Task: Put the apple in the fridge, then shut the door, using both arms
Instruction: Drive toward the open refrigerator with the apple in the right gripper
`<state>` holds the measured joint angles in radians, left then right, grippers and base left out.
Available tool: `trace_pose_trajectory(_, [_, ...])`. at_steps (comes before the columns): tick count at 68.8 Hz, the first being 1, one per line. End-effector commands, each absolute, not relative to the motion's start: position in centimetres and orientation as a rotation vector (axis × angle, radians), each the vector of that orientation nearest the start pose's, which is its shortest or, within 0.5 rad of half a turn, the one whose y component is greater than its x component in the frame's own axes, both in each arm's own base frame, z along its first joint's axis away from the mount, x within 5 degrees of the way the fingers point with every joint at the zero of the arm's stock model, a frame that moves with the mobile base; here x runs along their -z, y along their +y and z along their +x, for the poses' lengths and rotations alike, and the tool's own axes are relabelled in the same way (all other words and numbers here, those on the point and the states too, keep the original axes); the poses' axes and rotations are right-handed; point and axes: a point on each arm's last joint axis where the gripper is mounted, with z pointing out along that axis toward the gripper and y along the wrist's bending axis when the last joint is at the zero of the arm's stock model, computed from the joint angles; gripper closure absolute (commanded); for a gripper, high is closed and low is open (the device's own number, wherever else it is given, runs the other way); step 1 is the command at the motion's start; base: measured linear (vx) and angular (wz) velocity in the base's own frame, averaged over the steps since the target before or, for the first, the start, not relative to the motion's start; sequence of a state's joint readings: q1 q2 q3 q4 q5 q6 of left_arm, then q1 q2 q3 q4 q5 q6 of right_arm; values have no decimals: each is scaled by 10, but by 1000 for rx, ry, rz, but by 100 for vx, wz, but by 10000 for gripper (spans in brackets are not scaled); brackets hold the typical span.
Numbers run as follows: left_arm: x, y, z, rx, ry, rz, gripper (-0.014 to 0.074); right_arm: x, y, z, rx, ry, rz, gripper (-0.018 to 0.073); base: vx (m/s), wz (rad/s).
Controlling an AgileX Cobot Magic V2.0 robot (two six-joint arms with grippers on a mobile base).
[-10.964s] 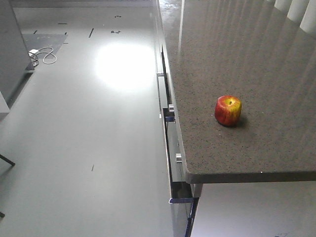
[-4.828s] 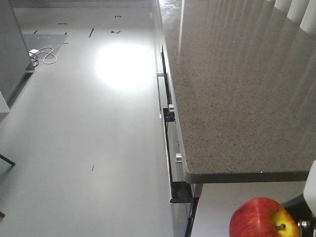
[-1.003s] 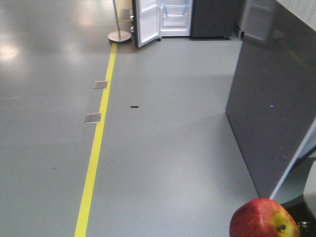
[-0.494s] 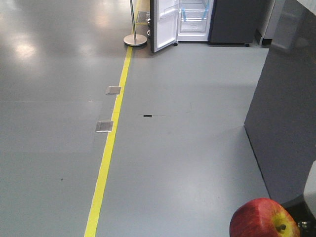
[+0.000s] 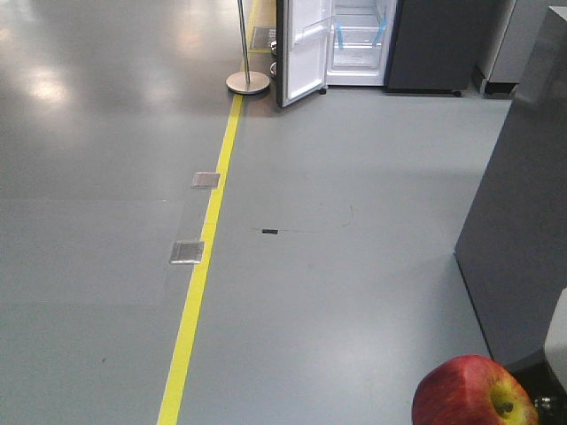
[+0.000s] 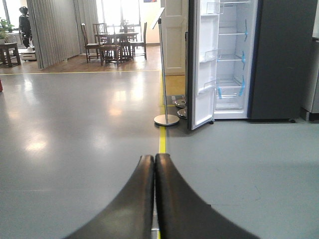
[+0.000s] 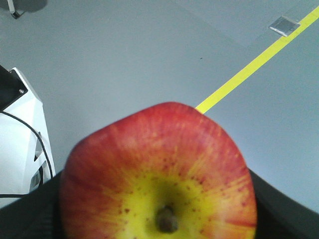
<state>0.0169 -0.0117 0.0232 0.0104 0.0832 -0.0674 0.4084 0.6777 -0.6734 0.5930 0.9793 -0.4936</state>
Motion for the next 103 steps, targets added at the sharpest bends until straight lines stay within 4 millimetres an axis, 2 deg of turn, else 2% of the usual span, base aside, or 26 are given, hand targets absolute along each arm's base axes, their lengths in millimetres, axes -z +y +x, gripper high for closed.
trace_pose_trajectory(1, [-211,1,54,48,1478,-57,603,-327,84,84,-733,2137,-816,437,32,4])
trace_pose_trajectory(103, [-211,1,54,48,1478,-57,603,-327,84,84,-733,2137,-816,437,34,-3])
